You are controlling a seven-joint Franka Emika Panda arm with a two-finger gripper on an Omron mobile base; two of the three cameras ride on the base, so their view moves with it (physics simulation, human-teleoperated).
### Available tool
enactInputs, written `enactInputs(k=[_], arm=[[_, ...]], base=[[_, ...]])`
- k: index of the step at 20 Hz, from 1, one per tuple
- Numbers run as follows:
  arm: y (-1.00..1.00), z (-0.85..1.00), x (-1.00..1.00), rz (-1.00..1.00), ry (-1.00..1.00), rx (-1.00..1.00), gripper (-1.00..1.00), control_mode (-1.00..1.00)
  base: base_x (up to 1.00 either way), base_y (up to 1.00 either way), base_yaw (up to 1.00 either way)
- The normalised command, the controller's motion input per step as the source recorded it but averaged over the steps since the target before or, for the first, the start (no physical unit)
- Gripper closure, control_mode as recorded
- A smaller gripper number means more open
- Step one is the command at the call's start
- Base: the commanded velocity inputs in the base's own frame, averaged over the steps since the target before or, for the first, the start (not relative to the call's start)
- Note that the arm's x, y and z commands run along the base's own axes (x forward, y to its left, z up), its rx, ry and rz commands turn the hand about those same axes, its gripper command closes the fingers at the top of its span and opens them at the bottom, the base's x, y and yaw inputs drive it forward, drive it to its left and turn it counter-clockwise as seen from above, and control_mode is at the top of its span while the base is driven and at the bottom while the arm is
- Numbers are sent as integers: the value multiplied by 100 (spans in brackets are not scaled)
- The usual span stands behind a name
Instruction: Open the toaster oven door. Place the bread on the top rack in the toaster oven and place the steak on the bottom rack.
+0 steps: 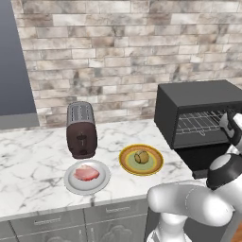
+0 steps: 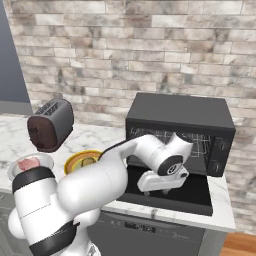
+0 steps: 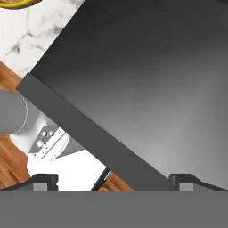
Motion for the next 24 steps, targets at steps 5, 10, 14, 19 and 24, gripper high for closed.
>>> enactInputs(k=[5,10,14,19,24], arm=[[0,51,1,-17,0,12,-100,-100],[0,42,10,-18,-1,14,-100,-100],[4,24,23,-12,-13,21,-100,-100],[0,8,22,-4,-23,13,-100,-100],[0,2,17,-5,-29,0,-100,-100]], base=[[0,0,0],[0,0,0],[0,0,0],[0,0,0],[0,0,0]])
